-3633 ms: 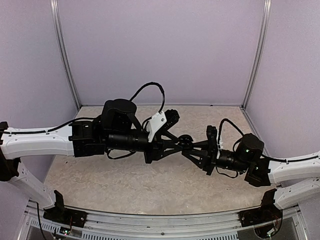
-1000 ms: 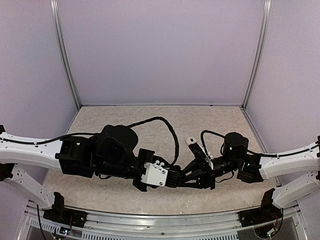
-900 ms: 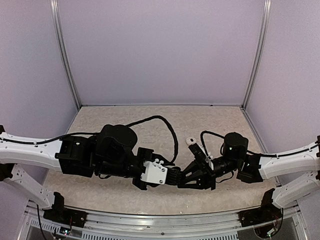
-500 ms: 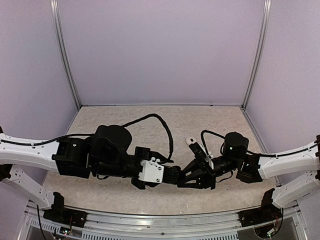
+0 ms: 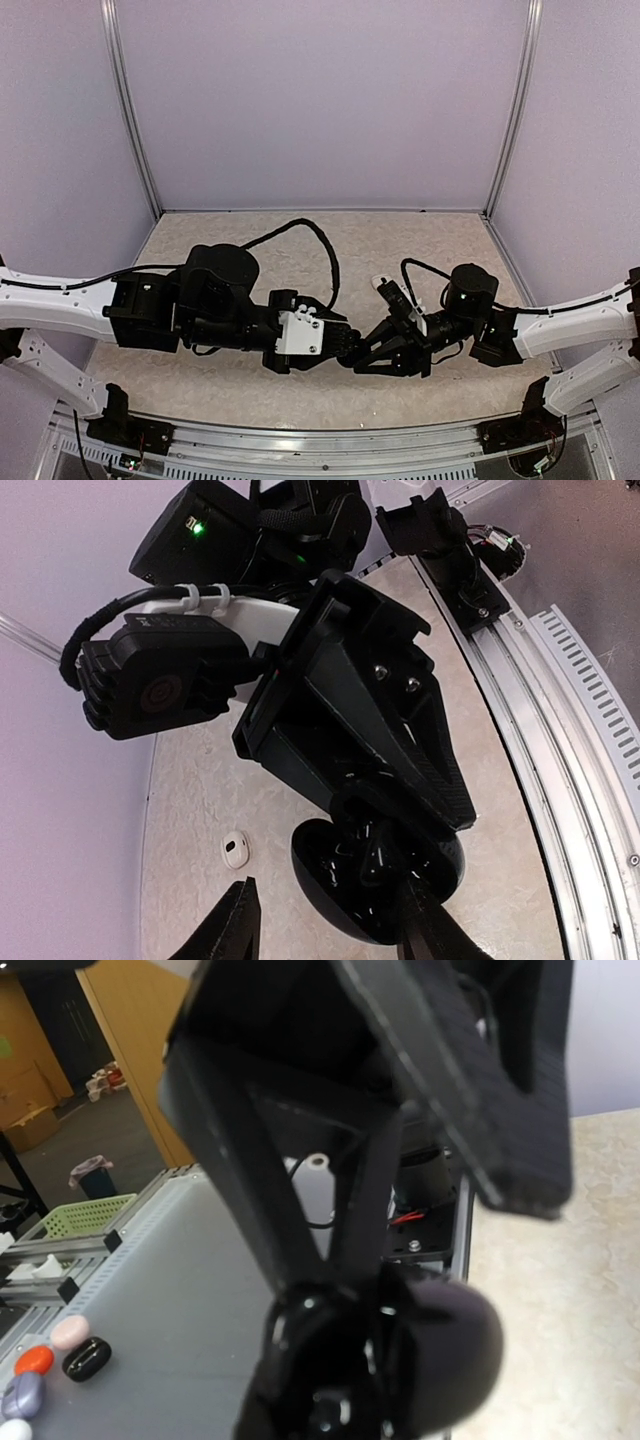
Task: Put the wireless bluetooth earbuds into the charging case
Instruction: Adjust the right earbud in the right side groove of the charging case.
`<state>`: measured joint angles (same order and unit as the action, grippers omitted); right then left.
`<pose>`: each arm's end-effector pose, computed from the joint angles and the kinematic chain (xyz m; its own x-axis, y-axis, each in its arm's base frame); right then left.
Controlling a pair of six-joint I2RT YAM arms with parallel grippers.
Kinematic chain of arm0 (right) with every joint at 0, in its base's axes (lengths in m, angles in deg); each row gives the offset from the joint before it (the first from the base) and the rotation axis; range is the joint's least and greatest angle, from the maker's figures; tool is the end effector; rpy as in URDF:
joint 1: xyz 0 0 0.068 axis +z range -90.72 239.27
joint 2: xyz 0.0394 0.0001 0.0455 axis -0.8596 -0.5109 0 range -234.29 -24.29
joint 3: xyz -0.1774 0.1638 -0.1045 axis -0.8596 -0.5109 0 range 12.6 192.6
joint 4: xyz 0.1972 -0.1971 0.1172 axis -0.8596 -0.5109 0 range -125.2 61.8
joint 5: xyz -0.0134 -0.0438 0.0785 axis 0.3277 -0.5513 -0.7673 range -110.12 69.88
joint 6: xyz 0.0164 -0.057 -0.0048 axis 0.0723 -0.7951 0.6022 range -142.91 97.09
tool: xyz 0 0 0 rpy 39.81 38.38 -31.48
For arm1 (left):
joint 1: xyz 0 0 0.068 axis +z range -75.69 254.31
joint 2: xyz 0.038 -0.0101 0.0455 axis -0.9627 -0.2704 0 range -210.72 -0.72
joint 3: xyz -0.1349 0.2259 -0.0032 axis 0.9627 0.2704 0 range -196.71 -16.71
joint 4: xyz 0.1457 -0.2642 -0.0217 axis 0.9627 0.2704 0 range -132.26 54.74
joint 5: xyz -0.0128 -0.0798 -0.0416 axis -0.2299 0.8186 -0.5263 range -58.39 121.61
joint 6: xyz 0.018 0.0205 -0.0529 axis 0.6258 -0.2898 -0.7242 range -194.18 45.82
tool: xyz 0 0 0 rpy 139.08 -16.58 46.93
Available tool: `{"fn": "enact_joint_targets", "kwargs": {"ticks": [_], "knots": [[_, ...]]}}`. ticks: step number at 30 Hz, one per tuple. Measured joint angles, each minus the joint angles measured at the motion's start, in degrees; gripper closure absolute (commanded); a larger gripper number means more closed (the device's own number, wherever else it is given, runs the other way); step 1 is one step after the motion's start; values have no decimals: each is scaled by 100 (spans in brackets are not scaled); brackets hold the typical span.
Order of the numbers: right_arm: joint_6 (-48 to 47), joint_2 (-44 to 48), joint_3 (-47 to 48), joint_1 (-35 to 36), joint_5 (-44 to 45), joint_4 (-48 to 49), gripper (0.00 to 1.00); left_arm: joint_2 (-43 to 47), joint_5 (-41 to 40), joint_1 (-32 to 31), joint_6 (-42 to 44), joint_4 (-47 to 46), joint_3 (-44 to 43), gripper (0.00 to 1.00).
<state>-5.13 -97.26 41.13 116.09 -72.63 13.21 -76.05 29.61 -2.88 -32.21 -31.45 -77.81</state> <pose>0.1319 0.2649 0.1920 -0.3155 -0.1429 -0.9381 -0.8892 -0.3007 0.3449 0.0805 -0.3473 0.2968 0.5774 0.4755 -0.6637 0.7820 -0.0884 0.6170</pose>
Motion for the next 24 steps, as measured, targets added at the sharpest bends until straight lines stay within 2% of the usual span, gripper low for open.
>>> {"fn": "enact_joint_targets", "kwargs": {"ticks": [10,24], "knots": [[144,-37,-2,-4,-13,74,100,-48,-44,70,-520,-4,-37,52],[461,-118,-129,-61,164,431,100,-546,-122,271,-1508,337,-671,49]]}}
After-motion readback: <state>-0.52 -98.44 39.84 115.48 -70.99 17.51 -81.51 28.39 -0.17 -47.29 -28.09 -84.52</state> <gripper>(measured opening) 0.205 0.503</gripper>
